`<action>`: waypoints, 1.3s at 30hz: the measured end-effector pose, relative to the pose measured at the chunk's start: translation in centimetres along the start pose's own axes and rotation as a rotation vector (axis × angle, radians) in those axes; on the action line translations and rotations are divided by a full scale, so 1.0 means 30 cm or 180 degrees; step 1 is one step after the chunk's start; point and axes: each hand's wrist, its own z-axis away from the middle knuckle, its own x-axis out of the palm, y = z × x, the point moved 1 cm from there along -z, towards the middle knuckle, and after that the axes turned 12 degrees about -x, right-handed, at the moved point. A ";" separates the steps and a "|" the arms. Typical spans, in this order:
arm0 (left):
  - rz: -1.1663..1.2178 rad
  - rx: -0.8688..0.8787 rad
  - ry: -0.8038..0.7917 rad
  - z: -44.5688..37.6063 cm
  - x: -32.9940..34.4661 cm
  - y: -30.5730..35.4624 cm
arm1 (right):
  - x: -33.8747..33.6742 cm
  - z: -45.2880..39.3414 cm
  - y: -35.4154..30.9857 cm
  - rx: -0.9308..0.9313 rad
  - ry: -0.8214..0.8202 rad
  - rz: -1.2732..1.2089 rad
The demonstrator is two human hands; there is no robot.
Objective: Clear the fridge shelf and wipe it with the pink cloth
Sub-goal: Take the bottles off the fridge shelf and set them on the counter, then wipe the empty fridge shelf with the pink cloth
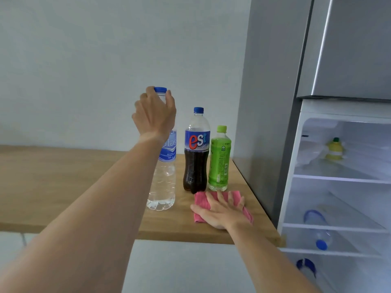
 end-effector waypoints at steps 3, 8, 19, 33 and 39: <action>-0.0342 0.0126 0.0000 0.017 0.006 0.001 | -0.001 0.005 0.003 -0.0033 0.0024 -0.0023; -0.0610 0.0327 -0.0054 0.062 -0.008 -0.013 | 0.005 0.040 -0.004 -0.0064 0.0114 -0.0024; -0.0619 0.0252 -0.0684 0.575 -0.014 -0.250 | 0.075 0.306 0.026 -0.0611 0.1091 0.0125; -0.0134 0.1553 -0.2051 1.050 0.178 0.171 | 0.012 0.703 0.502 0.1095 0.1462 -0.0453; -0.0233 0.1709 -0.2831 1.213 0.369 0.199 | 0.042 0.764 0.790 0.1905 0.1769 -0.1050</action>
